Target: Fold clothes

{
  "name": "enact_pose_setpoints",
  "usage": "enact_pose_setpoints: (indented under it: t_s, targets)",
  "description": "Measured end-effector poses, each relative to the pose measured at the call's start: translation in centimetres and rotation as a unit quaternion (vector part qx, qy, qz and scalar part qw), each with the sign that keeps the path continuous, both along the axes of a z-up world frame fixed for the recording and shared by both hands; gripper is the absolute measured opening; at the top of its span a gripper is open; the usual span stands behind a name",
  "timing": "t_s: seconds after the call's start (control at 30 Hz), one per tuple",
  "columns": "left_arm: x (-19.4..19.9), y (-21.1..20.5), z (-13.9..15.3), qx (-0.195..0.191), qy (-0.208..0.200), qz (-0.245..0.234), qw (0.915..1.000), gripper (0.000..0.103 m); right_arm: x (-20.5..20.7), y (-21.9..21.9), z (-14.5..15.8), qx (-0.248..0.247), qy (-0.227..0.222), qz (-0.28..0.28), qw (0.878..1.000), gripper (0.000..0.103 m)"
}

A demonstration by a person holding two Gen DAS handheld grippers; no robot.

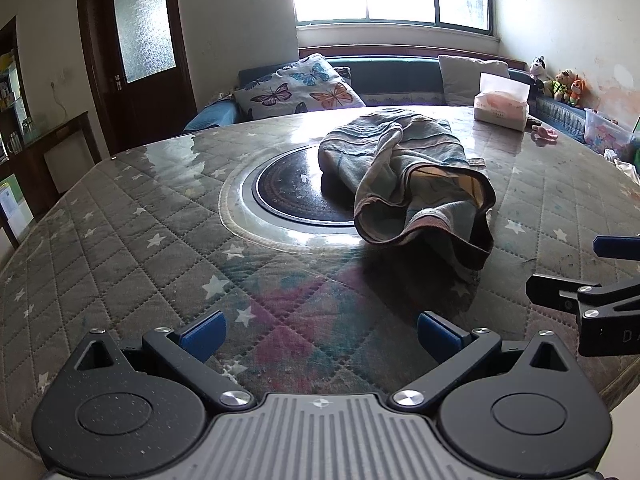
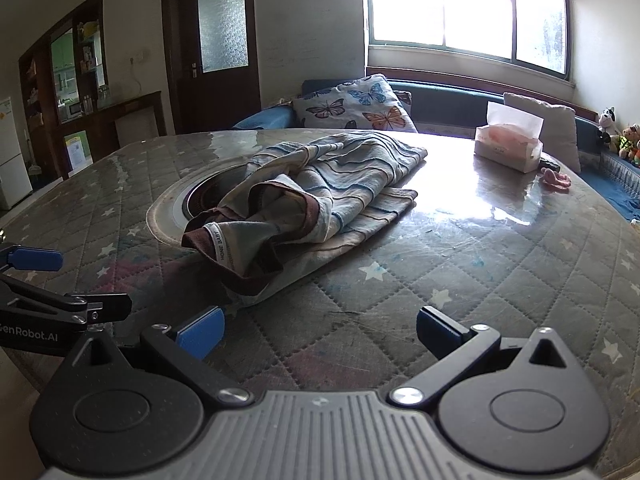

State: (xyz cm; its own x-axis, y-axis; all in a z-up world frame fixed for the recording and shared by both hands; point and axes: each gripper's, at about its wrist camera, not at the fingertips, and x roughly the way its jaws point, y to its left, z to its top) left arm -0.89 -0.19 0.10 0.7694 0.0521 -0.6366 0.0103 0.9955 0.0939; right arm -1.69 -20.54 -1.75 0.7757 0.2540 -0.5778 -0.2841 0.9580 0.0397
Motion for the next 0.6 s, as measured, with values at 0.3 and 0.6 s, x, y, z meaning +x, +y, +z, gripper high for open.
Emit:
enact_pose_setpoints:
  t_s: [0.3,0.6]
  targets:
    - [0.04,-0.28,-0.15,0.004,0.002,-0.003,1.0000,0.103,-0.02,0.00,-0.11,0.001,0.002,-0.002,1.000,0.103]
    - [0.19,-0.43,-0.42,0.006,0.006,-0.003,1.0000,0.103,0.16,-0.03,-0.30,0.002,0.006,-0.004,1.000,0.103]
